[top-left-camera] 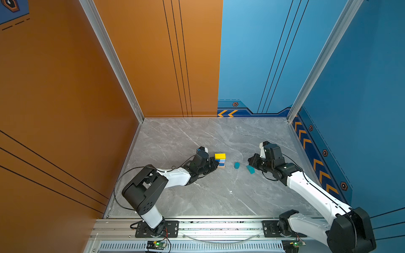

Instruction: Build the wood block tower

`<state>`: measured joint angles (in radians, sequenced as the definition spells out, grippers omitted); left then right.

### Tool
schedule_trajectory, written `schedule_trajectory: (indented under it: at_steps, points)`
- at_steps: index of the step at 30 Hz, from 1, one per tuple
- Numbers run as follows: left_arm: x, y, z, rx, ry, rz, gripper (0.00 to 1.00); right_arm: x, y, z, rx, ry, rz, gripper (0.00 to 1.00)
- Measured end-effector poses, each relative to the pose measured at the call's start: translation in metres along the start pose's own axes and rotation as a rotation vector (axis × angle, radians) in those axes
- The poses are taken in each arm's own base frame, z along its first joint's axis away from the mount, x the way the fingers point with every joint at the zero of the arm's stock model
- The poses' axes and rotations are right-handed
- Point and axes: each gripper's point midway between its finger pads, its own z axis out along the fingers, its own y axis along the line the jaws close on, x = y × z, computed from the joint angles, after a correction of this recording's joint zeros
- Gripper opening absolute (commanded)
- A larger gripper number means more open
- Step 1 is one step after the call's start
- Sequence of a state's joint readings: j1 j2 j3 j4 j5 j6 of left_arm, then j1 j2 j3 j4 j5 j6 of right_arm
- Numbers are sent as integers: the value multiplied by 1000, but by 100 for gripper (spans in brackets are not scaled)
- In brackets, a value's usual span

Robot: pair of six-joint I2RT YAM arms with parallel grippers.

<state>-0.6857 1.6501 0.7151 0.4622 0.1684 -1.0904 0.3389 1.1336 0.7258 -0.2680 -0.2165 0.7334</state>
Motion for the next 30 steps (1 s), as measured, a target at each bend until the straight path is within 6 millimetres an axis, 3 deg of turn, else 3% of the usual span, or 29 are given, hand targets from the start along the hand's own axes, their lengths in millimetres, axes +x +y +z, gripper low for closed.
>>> schedule_trajectory:
  at_steps: [30]
  points:
    - [0, 0, 0, 2, 5, -2, 0, 3, 0, 1, -6, 10, 5, 0]
